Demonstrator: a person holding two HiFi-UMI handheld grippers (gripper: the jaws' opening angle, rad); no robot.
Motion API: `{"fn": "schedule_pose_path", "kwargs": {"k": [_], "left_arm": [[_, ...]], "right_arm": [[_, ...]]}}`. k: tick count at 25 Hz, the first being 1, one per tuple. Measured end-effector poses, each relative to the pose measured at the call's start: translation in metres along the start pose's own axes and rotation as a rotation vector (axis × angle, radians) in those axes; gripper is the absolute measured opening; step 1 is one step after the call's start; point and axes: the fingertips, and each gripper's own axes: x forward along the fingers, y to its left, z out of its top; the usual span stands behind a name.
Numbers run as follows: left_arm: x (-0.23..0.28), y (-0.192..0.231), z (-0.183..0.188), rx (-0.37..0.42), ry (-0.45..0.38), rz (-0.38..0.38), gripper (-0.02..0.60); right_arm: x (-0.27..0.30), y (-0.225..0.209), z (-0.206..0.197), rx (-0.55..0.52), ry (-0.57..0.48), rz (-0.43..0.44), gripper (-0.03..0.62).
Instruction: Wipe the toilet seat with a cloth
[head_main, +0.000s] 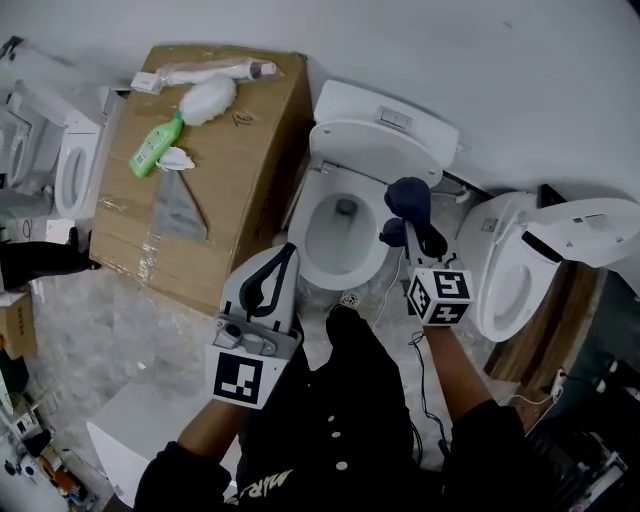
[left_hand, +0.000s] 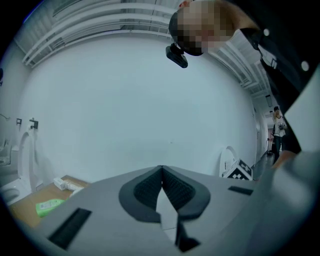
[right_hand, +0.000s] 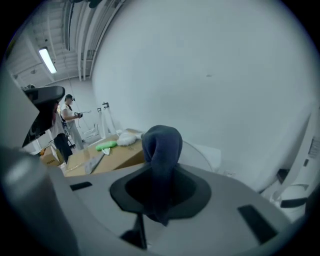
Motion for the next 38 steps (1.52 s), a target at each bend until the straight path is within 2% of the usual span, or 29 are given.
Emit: {"fn": "schedule_pose_path", "kwargs": {"k": [4, 9, 21, 27, 38], "left_arm": [[-0.011, 0.002, 0.026, 0.02, -0.025, 0.007, 0.011], [-0.029, 0.001, 0.06, 0.052, -0.071, 0.014, 0.011], [-0.053, 0.004, 0.12, 0.131, -0.173, 0.014, 0.011], [-0.064, 0.005, 0.147, 0.157, -0.244, 0.007, 0.011], [-0.087, 0.022, 0.173, 0.205, -0.302, 0.052, 0.011]], "right_arm": [[-0.038, 0.01, 0.045, -0.001, -0.093, 0.003, 0.071], [-0.093, 0.023, 0.097, -0.052, -0.221, -0.011, 0.071], [-0.192, 0.03, 0.179, -0.081, -0.471, -0.074, 0.071], [-0.222, 0.029, 0.195, -0.07, -0.55, -0.111, 0.071], [-0.276, 0.018, 0.216, -0.066, -0.687, -0.205, 0.071]]}}
